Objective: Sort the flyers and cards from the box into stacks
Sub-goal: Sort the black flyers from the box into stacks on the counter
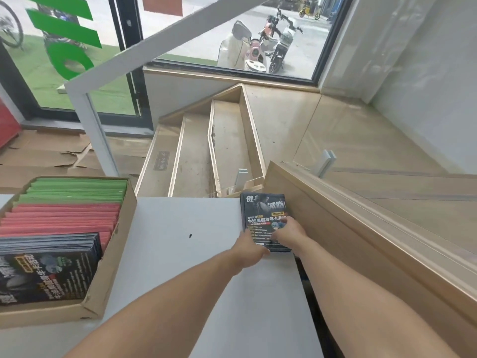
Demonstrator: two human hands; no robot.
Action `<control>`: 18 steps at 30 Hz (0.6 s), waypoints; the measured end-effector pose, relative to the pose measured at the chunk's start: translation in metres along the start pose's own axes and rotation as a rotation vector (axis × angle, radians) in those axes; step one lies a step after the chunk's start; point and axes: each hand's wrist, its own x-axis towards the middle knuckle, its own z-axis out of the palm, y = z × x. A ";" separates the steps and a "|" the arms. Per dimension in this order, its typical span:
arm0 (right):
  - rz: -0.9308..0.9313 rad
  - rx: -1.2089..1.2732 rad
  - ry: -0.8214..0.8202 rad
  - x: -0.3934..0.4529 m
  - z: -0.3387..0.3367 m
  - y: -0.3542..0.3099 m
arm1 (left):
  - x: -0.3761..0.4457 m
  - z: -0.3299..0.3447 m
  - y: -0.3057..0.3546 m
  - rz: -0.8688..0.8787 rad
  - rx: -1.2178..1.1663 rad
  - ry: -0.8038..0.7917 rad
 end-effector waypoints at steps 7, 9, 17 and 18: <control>-0.085 -0.025 -0.045 0.008 0.003 0.004 | 0.008 0.010 0.001 0.014 -0.013 0.090; -0.094 -0.046 -0.044 0.008 0.002 0.004 | 0.008 0.010 0.003 0.001 0.003 0.096; -0.077 -0.113 -0.032 0.014 0.005 0.002 | 0.013 0.013 -0.003 -0.018 0.021 0.141; -0.066 -0.136 -0.017 0.010 0.007 -0.001 | 0.012 0.013 -0.004 -0.013 0.009 0.153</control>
